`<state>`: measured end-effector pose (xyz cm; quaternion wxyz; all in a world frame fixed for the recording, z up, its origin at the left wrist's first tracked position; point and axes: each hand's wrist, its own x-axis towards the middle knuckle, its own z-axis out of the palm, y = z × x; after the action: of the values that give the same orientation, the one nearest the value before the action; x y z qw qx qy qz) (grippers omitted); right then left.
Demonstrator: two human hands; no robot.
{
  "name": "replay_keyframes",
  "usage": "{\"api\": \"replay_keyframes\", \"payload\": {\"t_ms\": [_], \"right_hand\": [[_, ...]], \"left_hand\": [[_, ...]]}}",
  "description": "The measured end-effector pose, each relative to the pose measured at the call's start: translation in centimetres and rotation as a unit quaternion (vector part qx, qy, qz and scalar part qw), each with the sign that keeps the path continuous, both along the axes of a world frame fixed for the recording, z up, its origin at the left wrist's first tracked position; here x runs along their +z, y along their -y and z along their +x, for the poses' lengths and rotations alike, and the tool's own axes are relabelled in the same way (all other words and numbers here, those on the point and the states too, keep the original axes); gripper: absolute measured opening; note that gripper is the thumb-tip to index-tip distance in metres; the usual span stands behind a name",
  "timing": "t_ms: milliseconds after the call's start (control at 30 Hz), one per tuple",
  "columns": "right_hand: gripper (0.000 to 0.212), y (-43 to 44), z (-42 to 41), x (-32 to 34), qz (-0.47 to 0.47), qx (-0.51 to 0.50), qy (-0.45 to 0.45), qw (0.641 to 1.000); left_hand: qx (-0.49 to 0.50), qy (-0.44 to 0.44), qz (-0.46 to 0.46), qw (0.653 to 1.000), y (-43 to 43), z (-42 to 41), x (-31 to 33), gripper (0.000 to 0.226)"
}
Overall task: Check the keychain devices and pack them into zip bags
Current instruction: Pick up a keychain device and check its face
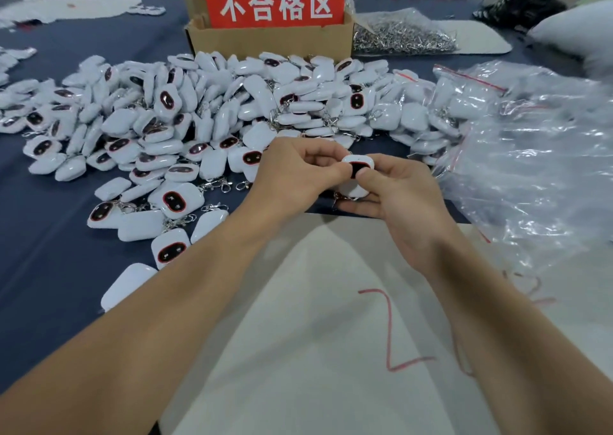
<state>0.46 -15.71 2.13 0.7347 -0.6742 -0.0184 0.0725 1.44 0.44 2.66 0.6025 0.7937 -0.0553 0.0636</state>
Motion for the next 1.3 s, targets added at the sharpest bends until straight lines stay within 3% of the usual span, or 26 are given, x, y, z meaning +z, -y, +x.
{"api": "replay_keyframes", "payload": {"t_ms": [433, 1033, 1167, 1300], "right_hand": [[0.034, 0.4, 0.2, -0.2, -0.03, 0.024, -0.013, 0.999], [0.034, -0.3, 0.6, -0.2, -0.054, 0.021, 0.013, 0.998], [0.037, -0.4, 0.5, -0.1, -0.088, -0.004, 0.049, 0.995], [0.035, 0.1, 0.3, -0.1, -0.23, -0.068, 0.153, 0.959]], "left_hand": [[0.013, -0.054, 0.009, 0.998, 0.6, 0.1, -0.2, 0.009], [-0.002, -0.022, 0.004, 1.0, -0.1, 0.6, -0.6, 0.012], [-0.002, 0.029, 0.014, 0.999, 0.0, 0.3, -0.4, 0.015], [-0.004, 0.071, 0.048, 0.996, 0.5, -0.1, -0.1, 0.026]]}}
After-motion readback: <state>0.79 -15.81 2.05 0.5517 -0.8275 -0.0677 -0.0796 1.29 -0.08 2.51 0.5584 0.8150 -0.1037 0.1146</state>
